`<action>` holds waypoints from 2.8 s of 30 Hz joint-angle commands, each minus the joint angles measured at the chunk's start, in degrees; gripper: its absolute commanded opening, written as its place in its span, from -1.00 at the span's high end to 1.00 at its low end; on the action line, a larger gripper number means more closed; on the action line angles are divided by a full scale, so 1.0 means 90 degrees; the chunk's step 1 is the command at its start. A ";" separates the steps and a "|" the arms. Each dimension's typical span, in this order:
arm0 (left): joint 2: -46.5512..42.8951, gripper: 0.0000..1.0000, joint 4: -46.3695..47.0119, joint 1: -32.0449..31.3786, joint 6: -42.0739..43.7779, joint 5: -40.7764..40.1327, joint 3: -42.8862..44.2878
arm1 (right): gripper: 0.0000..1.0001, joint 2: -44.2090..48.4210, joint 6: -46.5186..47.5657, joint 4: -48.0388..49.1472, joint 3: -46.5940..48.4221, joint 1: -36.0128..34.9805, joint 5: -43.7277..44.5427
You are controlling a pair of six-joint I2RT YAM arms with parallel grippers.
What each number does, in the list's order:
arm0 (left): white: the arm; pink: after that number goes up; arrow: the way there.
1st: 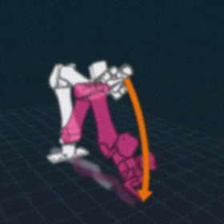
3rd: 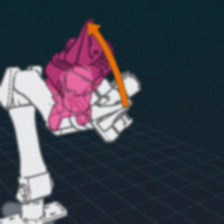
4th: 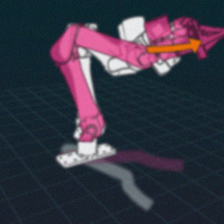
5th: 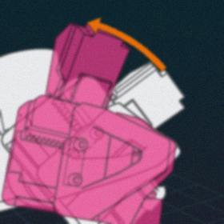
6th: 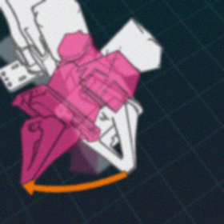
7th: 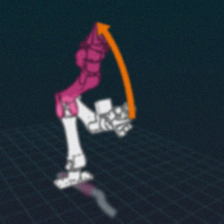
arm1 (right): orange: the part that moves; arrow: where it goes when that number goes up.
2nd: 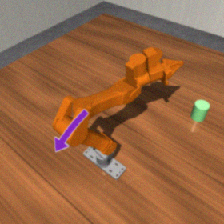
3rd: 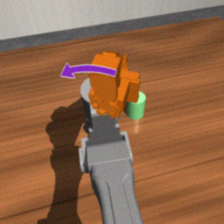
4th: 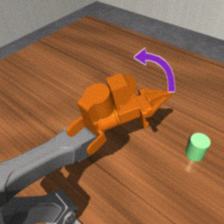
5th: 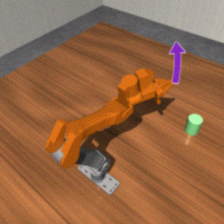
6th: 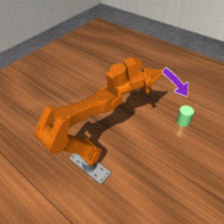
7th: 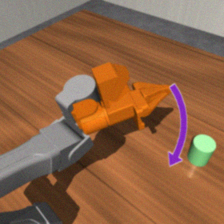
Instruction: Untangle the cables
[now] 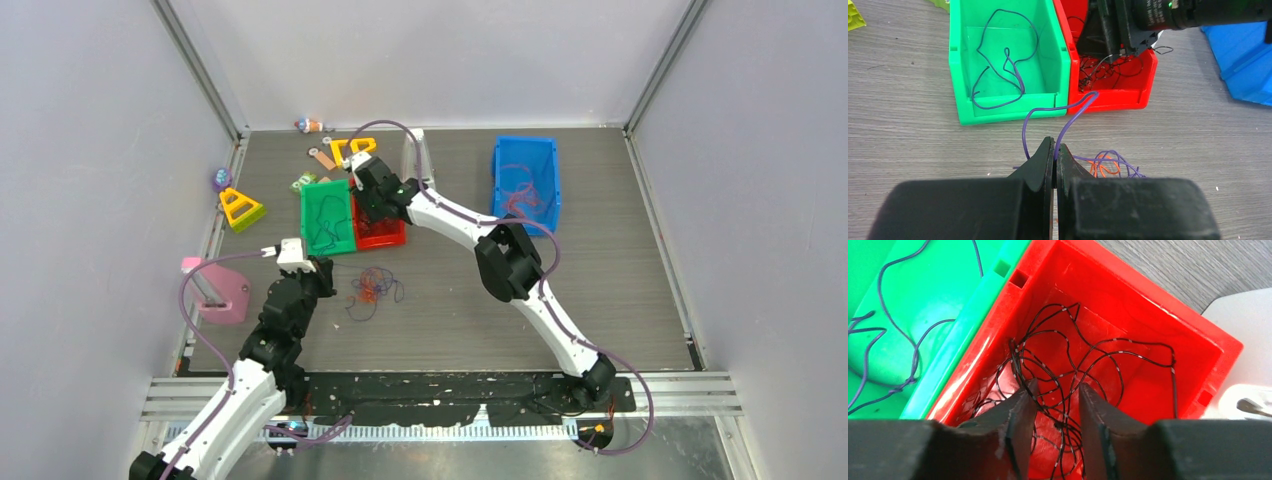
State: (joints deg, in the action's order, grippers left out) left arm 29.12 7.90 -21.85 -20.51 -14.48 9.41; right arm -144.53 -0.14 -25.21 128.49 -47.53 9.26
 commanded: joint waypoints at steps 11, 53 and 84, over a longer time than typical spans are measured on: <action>0.0115 1.00 0.0311 0.0015 0.0132 0.0163 0.0096 | -0.38 0.2400 -0.0456 -0.0378 -0.0533 -0.0002 -0.0559; 0.2029 1.00 -0.2103 -0.1744 -0.1895 0.4514 0.6543 | -0.73 0.8408 -0.1279 0.7292 -1.0461 -0.0666 -0.3901; 0.4312 1.00 -0.3895 0.0344 0.0433 -0.1452 0.7600 | -0.60 0.8639 -0.1743 0.4874 -1.0250 -0.0783 0.0070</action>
State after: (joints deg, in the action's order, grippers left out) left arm 62.48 -31.44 -21.21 -16.05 -23.07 76.64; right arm -66.63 -14.81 16.58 33.23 -54.50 9.37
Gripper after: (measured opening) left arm 0.006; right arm 0.798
